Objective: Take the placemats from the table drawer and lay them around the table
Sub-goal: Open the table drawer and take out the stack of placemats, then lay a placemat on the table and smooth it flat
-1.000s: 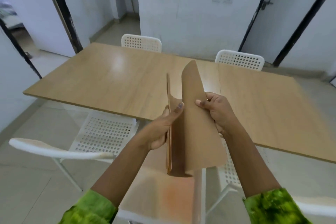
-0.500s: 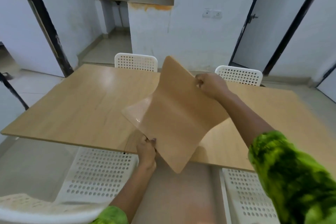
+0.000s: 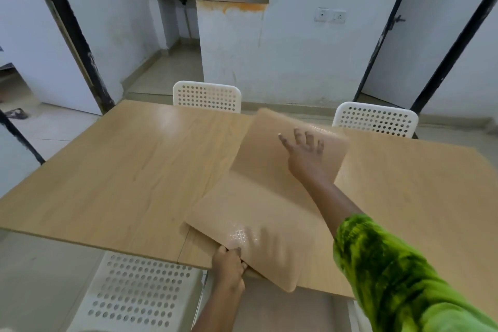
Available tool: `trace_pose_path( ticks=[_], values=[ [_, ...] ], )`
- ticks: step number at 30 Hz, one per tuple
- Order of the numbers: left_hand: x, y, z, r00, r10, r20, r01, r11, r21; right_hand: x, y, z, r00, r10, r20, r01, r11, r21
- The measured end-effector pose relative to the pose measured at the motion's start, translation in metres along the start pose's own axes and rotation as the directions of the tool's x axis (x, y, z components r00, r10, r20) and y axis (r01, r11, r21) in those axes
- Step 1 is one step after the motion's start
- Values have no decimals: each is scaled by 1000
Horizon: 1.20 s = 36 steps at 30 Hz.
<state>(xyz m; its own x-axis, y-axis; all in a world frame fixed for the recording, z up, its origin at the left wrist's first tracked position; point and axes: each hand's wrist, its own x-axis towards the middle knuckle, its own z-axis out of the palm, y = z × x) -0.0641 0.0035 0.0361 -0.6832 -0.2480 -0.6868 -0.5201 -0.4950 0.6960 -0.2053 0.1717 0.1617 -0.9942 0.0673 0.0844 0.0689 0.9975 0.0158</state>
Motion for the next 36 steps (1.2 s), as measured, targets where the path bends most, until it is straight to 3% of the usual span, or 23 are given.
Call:
trace_pose_path(
  ticks=[7, 11, 16, 20, 25, 31, 36],
  values=[
    [-18, 14, 20, 993, 109, -50, -110, 994, -18, -46, 0, 54, 934, 13, 356, -108, 963, 247],
    [-29, 24, 23, 997, 24, -72, -30, 997, -77, -86, -2, 71, 866, -99, 490, -134, 899, 418],
    [-32, 26, 13, 994, -107, 7, 106, 970, -218, -134, -20, 75, 837, -255, 483, 13, 894, 448],
    [-34, 29, 7, 992, -117, 47, 126, 943, -308, -156, -32, 79, 865, -272, 422, 126, 932, 341],
    [-37, 35, 7, 987, -142, 71, 158, 933, -324, -162, -36, 84, 875, -258, 410, 128, 940, 317],
    [-42, 36, 5, 988, -151, 44, 157, 943, -295, -159, -32, 76, 847, -281, 452, 128, 932, 340],
    [-46, 31, 11, 993, 21, -113, -29, 997, -71, -155, -28, 65, 800, -320, 508, 103, 907, 409]
  ],
)
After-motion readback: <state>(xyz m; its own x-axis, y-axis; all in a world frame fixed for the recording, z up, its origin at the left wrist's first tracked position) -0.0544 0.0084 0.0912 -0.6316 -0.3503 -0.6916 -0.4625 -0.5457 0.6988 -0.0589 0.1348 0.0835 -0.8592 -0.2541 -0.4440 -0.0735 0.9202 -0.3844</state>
